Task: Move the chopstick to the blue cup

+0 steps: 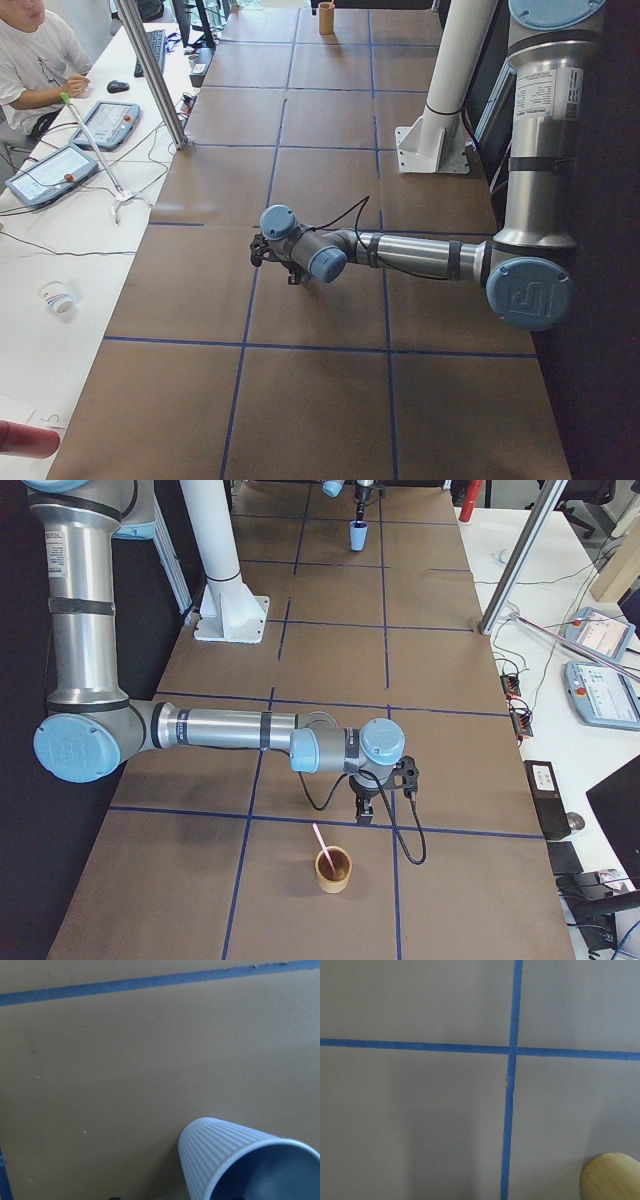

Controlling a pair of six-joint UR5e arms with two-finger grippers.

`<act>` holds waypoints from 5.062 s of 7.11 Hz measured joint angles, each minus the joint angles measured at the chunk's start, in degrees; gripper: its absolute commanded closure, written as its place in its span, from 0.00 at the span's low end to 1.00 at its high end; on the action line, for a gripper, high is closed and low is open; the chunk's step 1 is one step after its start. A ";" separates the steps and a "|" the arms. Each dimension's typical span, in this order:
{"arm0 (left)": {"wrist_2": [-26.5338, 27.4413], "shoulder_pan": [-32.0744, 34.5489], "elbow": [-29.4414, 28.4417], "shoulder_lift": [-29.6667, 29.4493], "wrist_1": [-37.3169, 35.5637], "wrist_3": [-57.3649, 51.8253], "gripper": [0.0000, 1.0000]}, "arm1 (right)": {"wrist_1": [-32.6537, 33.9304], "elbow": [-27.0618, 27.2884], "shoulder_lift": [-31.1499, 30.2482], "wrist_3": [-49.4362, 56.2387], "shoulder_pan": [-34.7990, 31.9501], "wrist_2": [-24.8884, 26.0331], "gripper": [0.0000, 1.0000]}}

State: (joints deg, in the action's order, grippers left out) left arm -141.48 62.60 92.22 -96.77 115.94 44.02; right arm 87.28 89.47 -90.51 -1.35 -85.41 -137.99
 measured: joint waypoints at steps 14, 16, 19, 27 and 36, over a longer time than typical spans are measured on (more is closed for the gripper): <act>30.36 -32.99 0.58 -34.44 -14.59 36.49 0.75 | -4.57 0.61 0.60 -0.49 2.79 -2.57 0.00; 31.01 -33.45 0.54 -34.39 -14.60 36.49 0.35 | -4.57 0.61 0.60 -0.49 2.79 -2.57 0.00; 31.07 -33.22 2.36 -34.13 -14.57 36.63 0.00 | -4.71 1.08 0.51 -0.21 2.66 -2.35 0.00; 30.76 -28.93 9.18 -31.52 -13.76 37.05 0.00 | 13.99 1.11 -0.47 -0.48 -12.96 2.39 0.03; 31.00 -27.84 11.03 -29.05 -13.72 37.20 0.00 | 16.04 -1.59 -4.24 -3.33 -12.19 -2.37 0.20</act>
State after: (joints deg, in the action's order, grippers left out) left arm -110.48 34.76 103.25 -125.81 102.22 81.21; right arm 103.31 87.88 -94.75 -4.68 -97.60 -140.37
